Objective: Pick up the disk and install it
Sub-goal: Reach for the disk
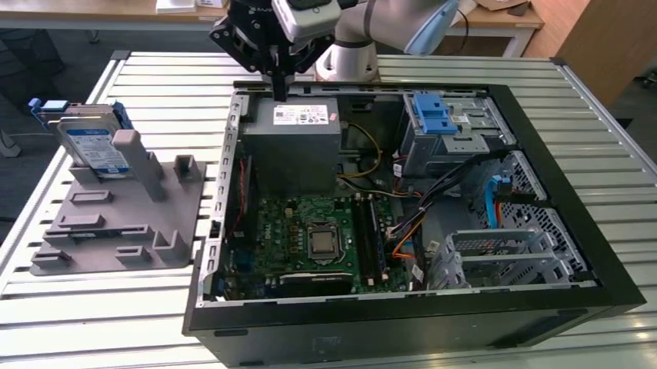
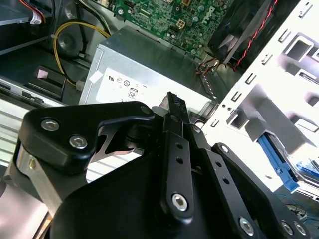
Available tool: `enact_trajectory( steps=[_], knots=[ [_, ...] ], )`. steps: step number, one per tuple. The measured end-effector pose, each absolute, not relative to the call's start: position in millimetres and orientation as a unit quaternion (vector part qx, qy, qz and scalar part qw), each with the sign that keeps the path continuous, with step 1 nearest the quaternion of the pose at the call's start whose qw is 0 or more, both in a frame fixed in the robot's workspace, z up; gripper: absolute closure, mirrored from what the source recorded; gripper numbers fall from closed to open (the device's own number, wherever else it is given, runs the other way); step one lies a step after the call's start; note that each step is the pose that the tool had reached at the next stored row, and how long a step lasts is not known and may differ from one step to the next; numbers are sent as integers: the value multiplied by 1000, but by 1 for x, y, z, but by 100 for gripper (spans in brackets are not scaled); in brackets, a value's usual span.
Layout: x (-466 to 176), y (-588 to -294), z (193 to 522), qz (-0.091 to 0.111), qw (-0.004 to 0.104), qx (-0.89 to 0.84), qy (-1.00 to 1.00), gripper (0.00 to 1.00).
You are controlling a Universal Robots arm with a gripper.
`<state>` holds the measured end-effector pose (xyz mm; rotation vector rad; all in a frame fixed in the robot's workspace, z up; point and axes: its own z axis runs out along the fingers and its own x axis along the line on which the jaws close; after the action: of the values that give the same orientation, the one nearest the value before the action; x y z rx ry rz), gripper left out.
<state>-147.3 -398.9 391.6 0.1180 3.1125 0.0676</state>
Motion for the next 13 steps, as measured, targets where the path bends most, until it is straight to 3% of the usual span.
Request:
enact_trajectory(
  steps=[13],
  knots=[
    [-153,-399,391,22,13,38,999,89]
  ],
)
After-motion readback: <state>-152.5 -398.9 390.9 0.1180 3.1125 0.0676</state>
